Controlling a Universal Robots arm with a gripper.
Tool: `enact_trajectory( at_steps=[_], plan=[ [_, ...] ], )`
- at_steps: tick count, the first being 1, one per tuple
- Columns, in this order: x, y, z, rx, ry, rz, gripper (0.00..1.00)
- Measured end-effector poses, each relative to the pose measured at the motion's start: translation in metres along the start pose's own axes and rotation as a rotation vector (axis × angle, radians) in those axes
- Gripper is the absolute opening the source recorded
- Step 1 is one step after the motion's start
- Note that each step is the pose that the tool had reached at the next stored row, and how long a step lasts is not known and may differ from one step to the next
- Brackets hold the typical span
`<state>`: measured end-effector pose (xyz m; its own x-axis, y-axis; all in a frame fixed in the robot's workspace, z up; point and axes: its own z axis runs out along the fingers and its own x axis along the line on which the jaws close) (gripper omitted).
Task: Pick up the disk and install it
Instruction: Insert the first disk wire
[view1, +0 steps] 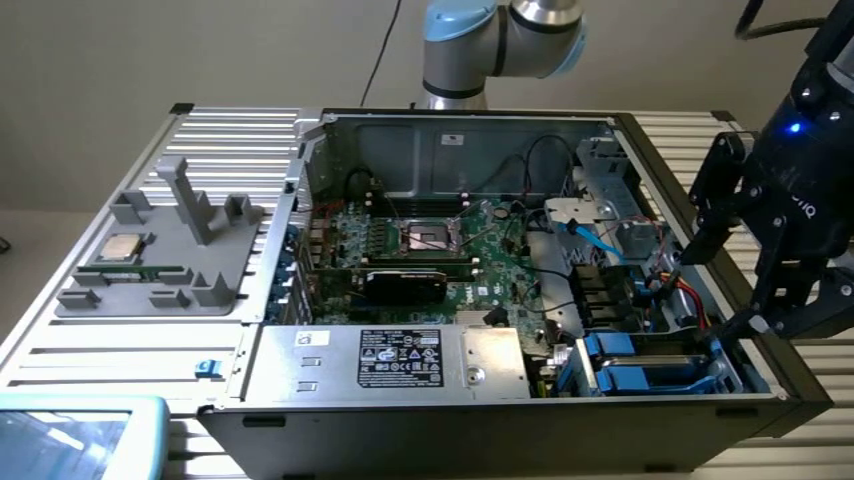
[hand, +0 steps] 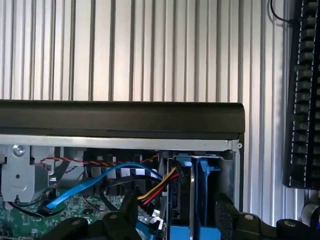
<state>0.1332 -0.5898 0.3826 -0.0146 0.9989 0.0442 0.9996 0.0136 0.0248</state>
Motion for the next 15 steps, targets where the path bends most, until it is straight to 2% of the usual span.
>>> enact_trajectory(
  at_steps=[3, 5, 13, 15],
  plan=[
    [-0.001, -0.0001, -0.0002, 0.0000, 0.0285, -0.008, 0.72],
    [-0.004, 0.0000, -0.0007, -0.0003, 0.0441, -0.009, 0.72],
    [-0.022, -0.0003, -0.0018, -0.0018, 0.1233, -0.007, 0.72],
    [-0.025, -0.0011, -0.0019, -0.0020, 0.1395, -0.008, 0.72]
  ],
)
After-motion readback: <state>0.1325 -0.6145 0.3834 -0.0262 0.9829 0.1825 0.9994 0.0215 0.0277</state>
